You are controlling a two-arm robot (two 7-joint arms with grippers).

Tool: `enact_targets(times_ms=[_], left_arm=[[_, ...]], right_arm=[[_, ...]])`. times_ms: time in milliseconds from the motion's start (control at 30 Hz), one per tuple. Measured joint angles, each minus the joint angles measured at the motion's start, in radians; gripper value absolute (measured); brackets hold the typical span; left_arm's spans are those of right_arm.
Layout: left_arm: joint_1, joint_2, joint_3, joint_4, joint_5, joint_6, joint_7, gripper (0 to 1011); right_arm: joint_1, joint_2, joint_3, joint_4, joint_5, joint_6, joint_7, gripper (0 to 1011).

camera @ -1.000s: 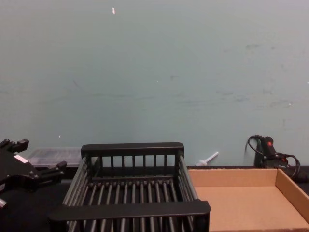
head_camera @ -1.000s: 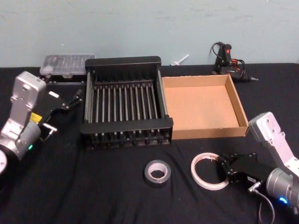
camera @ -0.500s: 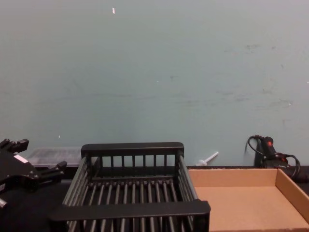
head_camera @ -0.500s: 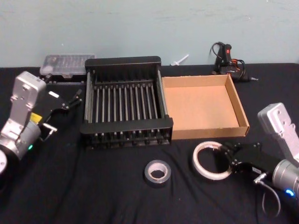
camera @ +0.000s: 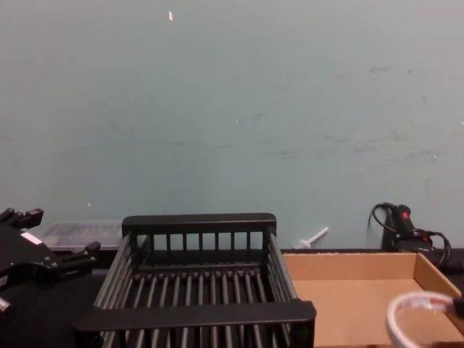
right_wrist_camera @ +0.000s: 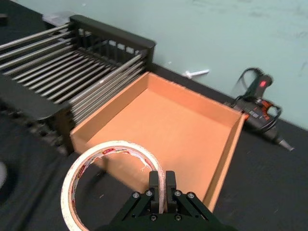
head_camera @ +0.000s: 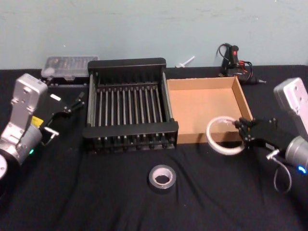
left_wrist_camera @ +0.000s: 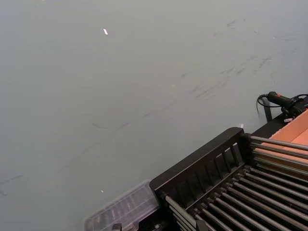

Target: Pick up the white tape and place it into the black box , Pick up the silver tape and place it into the brown box.

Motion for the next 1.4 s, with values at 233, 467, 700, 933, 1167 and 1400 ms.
enact_targets(times_ms=[233, 467, 700, 933, 1167, 1400], left_arm=[[0.000, 0.000, 0.000, 0.000, 0.000, 0.000, 0.000, 1001], [0.000, 0.000, 0.000, 0.000, 0.000, 0.000, 0.000, 1001], [0.000, 0.000, 0.000, 0.000, 0.000, 0.000, 0.000, 1001], [0.000, 0.000, 0.000, 0.000, 0.000, 0.000, 0.000, 1001], [0.000, 0.000, 0.000, 0.000, 0.000, 0.000, 0.000, 1002], [0.000, 0.000, 0.000, 0.000, 0.000, 0.000, 0.000, 1001]], right_arm=[[0.104, -0.035, -0.018, 0.072, -0.043, -0.004, -0.004, 87], [0.211, -0.083, -0.051, 0.147, -0.081, -0.023, 0.010, 87], [0.313, -0.142, -0.098, 0.234, -0.116, -0.058, 0.033, 87], [0.394, -0.204, -0.136, 0.320, -0.143, -0.110, 0.039, 87], [0.468, -0.267, -0.175, 0.419, -0.173, -0.208, 0.047, 87], [0.526, -0.325, -0.217, 0.529, -0.212, -0.320, 0.051, 87]])
